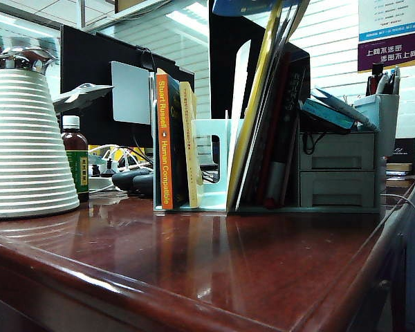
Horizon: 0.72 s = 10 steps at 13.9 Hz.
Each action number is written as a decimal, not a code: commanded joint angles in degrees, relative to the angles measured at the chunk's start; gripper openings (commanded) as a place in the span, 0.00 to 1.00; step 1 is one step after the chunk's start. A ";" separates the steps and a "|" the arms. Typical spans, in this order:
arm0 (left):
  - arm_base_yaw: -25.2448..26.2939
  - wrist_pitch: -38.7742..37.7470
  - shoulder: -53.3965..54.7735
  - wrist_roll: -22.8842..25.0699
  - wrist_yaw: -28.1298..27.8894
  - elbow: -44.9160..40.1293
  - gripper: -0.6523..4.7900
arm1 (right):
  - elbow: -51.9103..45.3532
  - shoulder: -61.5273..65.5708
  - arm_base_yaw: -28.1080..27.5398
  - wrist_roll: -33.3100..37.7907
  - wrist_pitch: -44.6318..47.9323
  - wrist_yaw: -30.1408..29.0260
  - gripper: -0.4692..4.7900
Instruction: Pick up the blue book and put it on the bookshelf.
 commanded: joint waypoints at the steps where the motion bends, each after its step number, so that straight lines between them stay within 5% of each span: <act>1: 0.20 3.21 -0.61 -6.43 -2.84 0.52 0.11 | 0.70 -0.70 0.07 -8.44 7.91 -0.94 0.56; 2: 0.22 4.48 -0.66 -9.31 -5.33 0.52 0.11 | 0.70 -0.77 0.07 -11.85 10.54 -0.92 1.00; 5: 0.24 7.76 -1.07 -20.68 -13.84 0.52 0.11 | 0.74 -1.70 -0.02 -20.11 16.63 -0.37 1.00; 8: 0.22 10.64 -2.19 -38.12 -22.58 0.55 0.11 | 0.81 -4.26 -0.02 -29.18 17.38 4.70 1.00; 9: 0.22 11.26 -2.64 -43.76 -25.81 0.57 0.11 | 1.03 -4.85 -0.02 -32.04 17.38 4.70 0.87; 10: 0.22 11.78 -3.04 -49.33 -29.46 0.57 0.11 | 1.14 -5.40 -0.02 -35.32 17.33 4.66 0.51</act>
